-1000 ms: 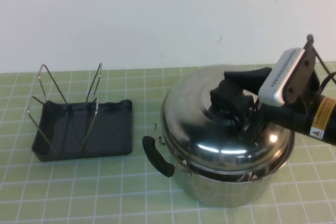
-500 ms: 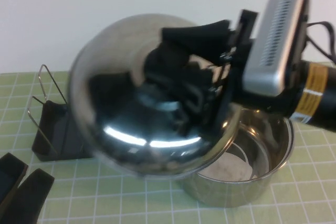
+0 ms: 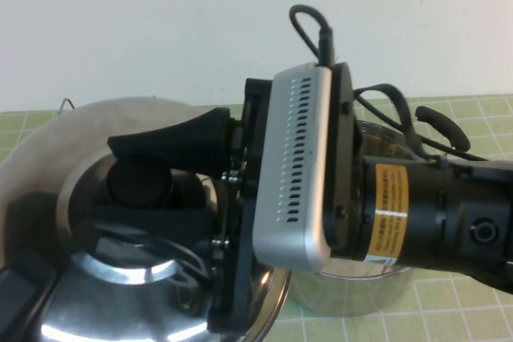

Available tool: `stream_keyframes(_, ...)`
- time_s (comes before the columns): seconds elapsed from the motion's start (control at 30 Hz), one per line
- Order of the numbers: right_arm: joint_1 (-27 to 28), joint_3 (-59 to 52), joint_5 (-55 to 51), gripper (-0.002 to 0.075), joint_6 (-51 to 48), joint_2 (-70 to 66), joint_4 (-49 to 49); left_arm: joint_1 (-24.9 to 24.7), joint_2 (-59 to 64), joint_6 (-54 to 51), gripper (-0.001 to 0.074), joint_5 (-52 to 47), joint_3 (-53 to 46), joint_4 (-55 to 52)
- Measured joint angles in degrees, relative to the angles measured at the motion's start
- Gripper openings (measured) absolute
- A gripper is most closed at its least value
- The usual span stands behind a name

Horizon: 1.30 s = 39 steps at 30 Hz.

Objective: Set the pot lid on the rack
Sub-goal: Hand over the pot lid, then place the pot lid on the pot rack

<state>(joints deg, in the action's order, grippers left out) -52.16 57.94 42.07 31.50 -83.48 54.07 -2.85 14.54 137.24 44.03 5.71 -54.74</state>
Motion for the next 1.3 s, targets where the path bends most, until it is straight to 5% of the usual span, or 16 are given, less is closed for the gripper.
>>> stream_keyframes(0.17,0.0,0.33,3.63,0.0344,0.79,-3.24,-0.53,0.0,-0.13,-0.9,0.0163,2.19,0.25,1.01)
stream_keyframes(0.43,0.37,0.33,7.14,0.0343,3.79,-5.2,-3.37,0.09,-0.22,-1.57,0.0122,4.43,0.39,2.24)
stream_keyframes(0.67,0.03,0.59,18.97,0.061,1.35,-5.33,-10.69,0.09,-0.09,-7.1,0.0108,2.41,1.9,3.08)
stream_keyframes(0.83,0.03,0.83,23.38,0.0623,-6.36,-2.98,-14.25,0.09,0.79,-10.95,0.0108,-7.3,9.84,-1.75)
stream_keyframes(0.93,0.03,0.85,22.5,0.0512,-11.11,1.33,-13.44,0.09,3.39,-10.84,0.0108,-14.56,16.5,-14.93)
stream_keyframes(1.1,0.03,0.95,6.18,0.0131,-14.03,11.55,-3.35,0.09,13.04,-2.12,0.0108,-20.55,26.7,-38.95)
stream_keyframes(1.3,-0.11,0.95,-22.18,0.0014,-3.57,21.68,15.05,0.09,28.57,-4.16,0.0108,-19.51,33.75,-45.52)
